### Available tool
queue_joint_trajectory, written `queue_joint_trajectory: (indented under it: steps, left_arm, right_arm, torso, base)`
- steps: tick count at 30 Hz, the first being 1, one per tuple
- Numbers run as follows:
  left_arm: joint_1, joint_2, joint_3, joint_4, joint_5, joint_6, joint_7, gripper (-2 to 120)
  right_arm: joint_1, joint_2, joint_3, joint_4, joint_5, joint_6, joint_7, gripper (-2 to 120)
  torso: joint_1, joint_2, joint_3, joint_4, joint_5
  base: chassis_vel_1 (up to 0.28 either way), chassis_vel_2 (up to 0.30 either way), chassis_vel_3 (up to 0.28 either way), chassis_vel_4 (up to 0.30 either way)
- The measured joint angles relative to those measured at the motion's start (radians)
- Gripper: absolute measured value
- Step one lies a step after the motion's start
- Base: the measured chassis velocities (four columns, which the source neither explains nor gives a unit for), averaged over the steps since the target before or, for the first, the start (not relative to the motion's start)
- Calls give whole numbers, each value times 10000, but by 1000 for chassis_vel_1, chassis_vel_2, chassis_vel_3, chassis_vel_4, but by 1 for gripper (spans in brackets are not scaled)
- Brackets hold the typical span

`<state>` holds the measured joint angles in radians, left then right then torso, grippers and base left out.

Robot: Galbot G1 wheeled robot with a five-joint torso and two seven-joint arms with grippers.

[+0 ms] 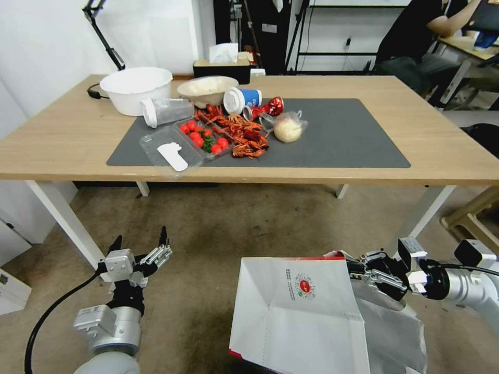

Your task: Pick up the food delivery bag from the floor and place it on the table.

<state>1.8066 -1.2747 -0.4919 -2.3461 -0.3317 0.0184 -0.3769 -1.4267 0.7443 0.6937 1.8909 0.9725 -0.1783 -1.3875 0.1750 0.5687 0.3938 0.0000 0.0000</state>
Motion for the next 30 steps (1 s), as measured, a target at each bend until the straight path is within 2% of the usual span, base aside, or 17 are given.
queue_joint_trajectory:
  steps: [30]
  left_arm:
    - [24, 0, -53, -110, -12, 14, -2, 100]
  right_arm:
    - [-133, 40, 58, 186, 27, 14, -10, 0]
  torso:
    - [485, 1219, 735, 0, 0]
  base:
    - [0, 0, 0, 0]
